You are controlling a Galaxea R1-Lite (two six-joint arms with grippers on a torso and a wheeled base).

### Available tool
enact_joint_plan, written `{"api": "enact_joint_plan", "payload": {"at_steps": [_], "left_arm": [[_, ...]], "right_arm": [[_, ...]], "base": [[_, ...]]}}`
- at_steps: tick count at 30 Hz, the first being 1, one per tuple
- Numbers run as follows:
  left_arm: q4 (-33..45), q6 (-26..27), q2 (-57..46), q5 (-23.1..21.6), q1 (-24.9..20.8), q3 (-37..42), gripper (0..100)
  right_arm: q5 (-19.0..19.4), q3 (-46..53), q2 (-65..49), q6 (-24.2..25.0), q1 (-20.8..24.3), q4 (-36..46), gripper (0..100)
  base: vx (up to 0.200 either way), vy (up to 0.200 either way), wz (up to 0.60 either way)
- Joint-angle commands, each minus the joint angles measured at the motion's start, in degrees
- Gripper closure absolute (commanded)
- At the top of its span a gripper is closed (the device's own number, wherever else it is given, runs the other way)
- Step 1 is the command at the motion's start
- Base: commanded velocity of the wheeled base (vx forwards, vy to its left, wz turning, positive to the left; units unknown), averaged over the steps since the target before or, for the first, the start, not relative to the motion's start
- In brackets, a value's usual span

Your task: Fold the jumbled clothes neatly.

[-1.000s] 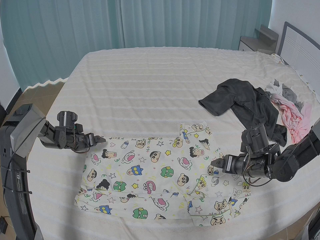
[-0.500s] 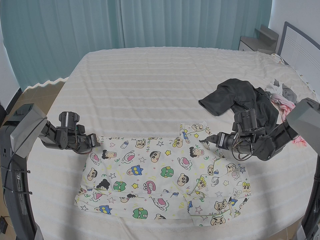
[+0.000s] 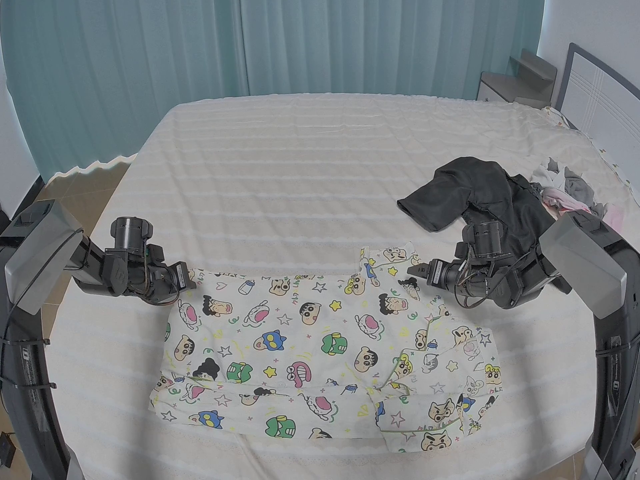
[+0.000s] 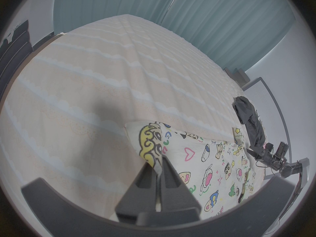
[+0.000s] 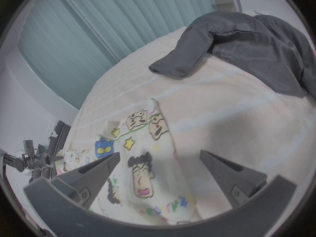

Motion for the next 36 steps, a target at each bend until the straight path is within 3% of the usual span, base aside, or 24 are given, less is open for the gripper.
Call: {"api": "enact_joint_plan", "payload": {"at_steps": [1,6,27,28,36], "left_arm": [[0.0,-0.1,-0.8,0.0,-0.3,0.6,100],[0.0,-0.1,-0.9,0.0,-0.8,1.0,100],[-0.1,-0.2,-1.6,0.0,-0.7,2.1,100],[-0.1,-0.2,-1.6,0.0,-0.7,2.1,100],[0.0,-0.2,-3.4,0.1,-0.7,3.4,100]], "right_arm": [[0.3,-2.6,3.6,-0.2,-0.9,0.1,0],[2.9,-3.2,3.7,-0.2,-0.6,-0.7,0],[3.6,-2.6,3.4,-0.9,2.1,-2.3,0],[3.6,-2.6,3.4,-0.9,2.1,-2.3,100],[3.7,-1.2,2.8,-0.8,0.6,-2.8,100]], "base": [[0.000,0.000,0.00],[0.000,0.000,0.00],[0.000,0.000,0.00],[0.000,0.000,0.00],[0.000,0.000,0.00]]}}
